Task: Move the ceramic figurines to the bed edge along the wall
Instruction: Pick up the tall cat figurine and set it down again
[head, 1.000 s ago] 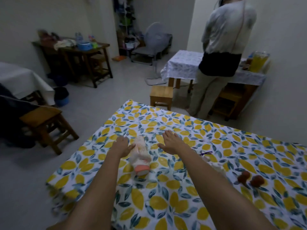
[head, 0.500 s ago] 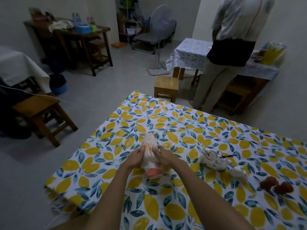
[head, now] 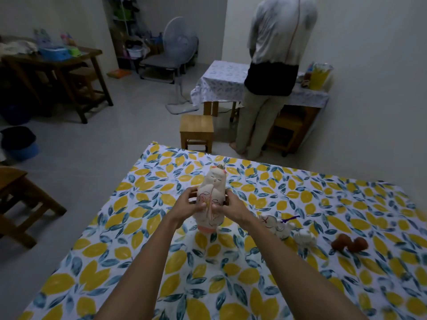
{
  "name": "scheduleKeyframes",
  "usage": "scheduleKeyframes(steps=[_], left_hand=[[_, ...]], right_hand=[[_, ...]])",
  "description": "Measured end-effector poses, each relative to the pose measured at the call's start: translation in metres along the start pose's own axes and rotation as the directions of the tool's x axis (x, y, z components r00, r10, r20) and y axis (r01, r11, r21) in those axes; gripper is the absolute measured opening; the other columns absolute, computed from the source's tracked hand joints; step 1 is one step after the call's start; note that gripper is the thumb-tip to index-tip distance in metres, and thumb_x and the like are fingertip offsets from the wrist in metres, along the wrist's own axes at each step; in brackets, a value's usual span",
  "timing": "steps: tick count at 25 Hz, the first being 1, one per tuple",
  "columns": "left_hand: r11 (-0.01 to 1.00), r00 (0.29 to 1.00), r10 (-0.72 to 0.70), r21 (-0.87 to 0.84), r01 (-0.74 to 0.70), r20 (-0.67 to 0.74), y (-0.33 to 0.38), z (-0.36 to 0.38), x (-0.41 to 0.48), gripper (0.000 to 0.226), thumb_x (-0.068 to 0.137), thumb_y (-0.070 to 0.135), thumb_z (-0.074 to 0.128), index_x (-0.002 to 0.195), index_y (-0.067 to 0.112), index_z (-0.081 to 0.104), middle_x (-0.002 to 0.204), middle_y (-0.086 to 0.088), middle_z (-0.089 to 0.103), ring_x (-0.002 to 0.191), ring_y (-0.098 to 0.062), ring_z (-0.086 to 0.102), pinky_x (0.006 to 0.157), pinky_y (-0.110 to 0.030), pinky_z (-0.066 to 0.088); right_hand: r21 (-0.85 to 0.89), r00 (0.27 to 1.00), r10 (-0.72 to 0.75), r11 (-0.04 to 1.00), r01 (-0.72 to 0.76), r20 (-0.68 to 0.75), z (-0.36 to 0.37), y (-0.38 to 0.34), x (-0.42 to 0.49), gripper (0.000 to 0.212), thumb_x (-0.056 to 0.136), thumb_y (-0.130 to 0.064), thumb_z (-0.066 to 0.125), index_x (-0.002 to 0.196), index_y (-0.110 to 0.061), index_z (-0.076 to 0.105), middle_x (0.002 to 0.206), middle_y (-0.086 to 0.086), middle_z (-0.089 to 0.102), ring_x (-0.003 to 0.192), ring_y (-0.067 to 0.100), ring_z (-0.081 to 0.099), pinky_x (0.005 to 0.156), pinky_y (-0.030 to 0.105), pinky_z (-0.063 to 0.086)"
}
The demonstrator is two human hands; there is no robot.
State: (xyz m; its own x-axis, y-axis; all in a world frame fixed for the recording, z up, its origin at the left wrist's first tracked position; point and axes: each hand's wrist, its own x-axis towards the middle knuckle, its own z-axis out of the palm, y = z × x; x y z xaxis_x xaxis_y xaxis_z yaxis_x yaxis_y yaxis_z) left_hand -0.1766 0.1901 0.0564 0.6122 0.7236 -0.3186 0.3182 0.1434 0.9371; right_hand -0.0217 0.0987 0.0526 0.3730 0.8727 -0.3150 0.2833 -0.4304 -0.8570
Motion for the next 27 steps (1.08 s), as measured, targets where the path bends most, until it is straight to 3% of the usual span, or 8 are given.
scheduleKeyframes(steps=[6,13,16,19,21,23,25,27], left_hand=[[0.997,0.998,0.065,0.049,-0.066,0.025,0.000,0.018,0.009,0.053,0.084,-0.009,0.063,0.125,0.015,0.039,0.123,-0.007,0.048,0.114,-0.027,0.056,0.090,-0.039,0.052],[0.974,0.988,0.131,0.175,-0.144,0.086,-0.011,0.019,0.004,0.063,0.083,-0.010,0.062,0.132,0.020,0.038,0.127,-0.006,0.047,0.112,-0.027,0.058,0.081,-0.031,0.054],[0.962,0.986,0.121,0.230,-0.145,0.114,-0.013,0.021,0.004,0.064,0.081,-0.007,0.063,0.126,0.030,0.035,0.129,-0.009,0.048,0.117,-0.032,0.058,0.088,-0.044,0.057],[0.918,0.982,0.143,0.355,-0.179,0.126,-0.017,0.022,0.002,0.071,0.080,0.004,0.067,0.137,0.027,0.031,0.141,-0.015,0.048,0.127,-0.036,0.052,0.099,-0.054,0.051],[0.847,0.982,0.126,0.500,-0.179,0.137,-0.016,0.018,0.000,0.080,0.085,0.015,0.068,0.149,0.020,0.021,0.154,-0.013,0.036,0.141,-0.034,0.037,0.111,-0.051,0.040],[0.687,0.992,0.073,0.715,-0.127,0.107,-0.005,0.008,0.000,0.079,0.093,0.030,0.058,0.154,0.018,0.009,0.163,-0.009,0.013,0.151,-0.029,0.012,0.122,-0.050,0.021],[0.473,0.998,0.054,0.880,-0.055,0.034,0.022,-0.001,-0.004,0.072,0.099,0.041,0.039,0.154,0.014,0.001,0.164,-0.010,-0.004,0.152,-0.027,-0.005,0.124,-0.050,0.006],[0.339,0.996,0.086,0.941,-0.017,-0.013,0.063,-0.005,-0.012,0.068,0.101,0.044,0.026,0.153,0.009,0.000,0.164,-0.010,-0.007,0.152,-0.026,-0.009,0.125,-0.049,0.002]], right_hand=[[-0.035,0.996,0.004,0.999,-0.007,-0.086,-0.012,0.005,-0.001,0.072,0.077,-0.011,0.076,0.137,-0.017,0.035,0.133,0.013,0.058,0.118,0.030,0.060,0.095,0.052,0.054],[-0.043,0.997,0.026,0.999,-0.029,-0.080,-0.005,0.017,-0.009,0.073,0.078,-0.009,0.076,0.136,-0.016,0.033,0.133,0.015,0.056,0.118,0.032,0.060,0.092,0.052,0.055],[-0.104,0.995,0.045,0.993,-0.053,-0.085,-0.006,0.021,-0.013,0.073,0.078,-0.009,0.075,0.136,-0.016,0.031,0.130,0.015,0.059,0.114,0.031,0.061,0.089,0.050,0.056],[-0.247,0.997,0.032,0.968,-0.049,-0.073,-0.006,0.018,-0.016,0.074,0.081,-0.010,0.072,0.140,-0.014,0.028,0.132,0.016,0.058,0.115,0.034,0.060,0.088,0.047,0.055],[-0.343,0.999,0.025,0.939,-0.034,-0.032,-0.011,0.013,-0.019,0.083,0.084,-0.015,0.071,0.148,-0.012,0.019,0.144,0.017,0.047,0.127,0.036,0.051,0.098,0.045,0.050],[-0.465,1.000,0.012,0.885,-0.023,-0.027,-0.030,0.005,-0.028,0.090,0.090,-0.026,0.066,0.154,-0.011,0.005,0.161,0.012,0.019,0.147,0.032,0.025,0.114,0.043,0.032],[-0.633,0.997,-0.036,0.774,-0.015,-0.068,-0.063,-0.008,-0.043,0.079,0.099,-0.034,0.051,0.154,-0.010,0.000,0.164,0.010,-0.004,0.152,0.026,0.001,0.123,0.041,0.014],[-0.754,0.988,-0.102,0.656,-0.020,-0.115,-0.106,-0.024,-0.060,0.069,0.103,-0.037,0.038,0.154,-0.009,0.001,0.164,0.010,-0.009,0.152,0.025,-0.006,0.124,0.043,0.008]])
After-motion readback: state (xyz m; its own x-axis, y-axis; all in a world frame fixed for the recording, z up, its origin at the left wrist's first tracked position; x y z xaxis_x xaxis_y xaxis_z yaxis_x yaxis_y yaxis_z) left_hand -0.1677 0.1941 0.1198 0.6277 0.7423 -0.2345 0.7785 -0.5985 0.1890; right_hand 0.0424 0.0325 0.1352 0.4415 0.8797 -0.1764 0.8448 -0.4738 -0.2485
